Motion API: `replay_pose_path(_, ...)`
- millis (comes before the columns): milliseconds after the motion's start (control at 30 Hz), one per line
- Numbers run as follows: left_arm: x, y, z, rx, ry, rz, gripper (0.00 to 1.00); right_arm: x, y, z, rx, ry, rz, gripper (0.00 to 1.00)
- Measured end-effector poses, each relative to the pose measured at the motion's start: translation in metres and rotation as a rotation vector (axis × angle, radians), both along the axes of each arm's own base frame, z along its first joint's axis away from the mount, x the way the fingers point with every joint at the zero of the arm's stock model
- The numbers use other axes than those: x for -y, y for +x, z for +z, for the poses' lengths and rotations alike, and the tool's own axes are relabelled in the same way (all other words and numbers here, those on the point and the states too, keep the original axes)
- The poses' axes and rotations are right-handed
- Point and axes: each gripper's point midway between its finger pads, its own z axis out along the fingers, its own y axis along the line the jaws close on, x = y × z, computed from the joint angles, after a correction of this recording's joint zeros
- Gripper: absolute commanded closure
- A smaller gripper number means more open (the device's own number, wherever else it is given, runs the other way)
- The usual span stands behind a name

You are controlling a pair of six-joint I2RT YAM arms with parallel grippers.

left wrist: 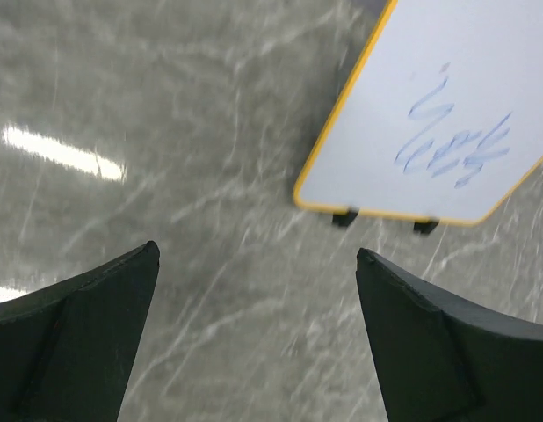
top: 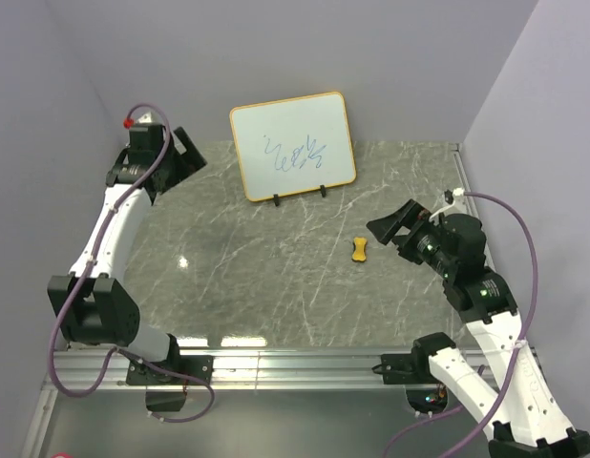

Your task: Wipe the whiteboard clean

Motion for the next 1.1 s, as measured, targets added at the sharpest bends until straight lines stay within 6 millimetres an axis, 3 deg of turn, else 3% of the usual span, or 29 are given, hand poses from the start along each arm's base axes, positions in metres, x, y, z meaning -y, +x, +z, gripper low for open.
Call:
replay_pose_path(167,0.015,-0.039,-0.031,-0.087,-0.062,-0.065,0.01,-0.007,-0.014,-0.013,-0.027,0.027,0.031,0.0)
replay_pose_path(333,0.027,-0.054,-0.063,-0.137,-0.111,-0.106,0.01,-0.012,-0.011,-0.025,-0.122,-0.049,0.091,0.05)
replay_pose_path(467,0.034,-0.051,-0.085,-0.185,-0.123,-0.127,0.02,-0.017,0.018,-0.065,-0.349,-0.174,0.129,0.12)
replay_pose_path(567,0.043,-0.047,-0.095,-0.2,-0.118,-0.162,0.04,-0.014,0.027,-0.125,-0.555,-0.279,0.149,0.13)
replay_pose_path(733,0.06,-0.05,-0.095,-0.195,-0.12,-0.236,0.07,-0.004,0.03,-0.174,-0.732,-0.395,0.163,0.19)
replay_pose_path(933,0.063,-0.066,-0.099,-0.191,-0.114,-0.28,0.07,-0.003,0.066,-0.202,-0.791,-0.475,0.167,0.19)
replay_pose_path(1100,0.062,-0.078,-0.094,-0.181,-0.095,-0.306,0.08,-0.002,0.083,-0.223,-0.831,-0.52,0.167,0.21)
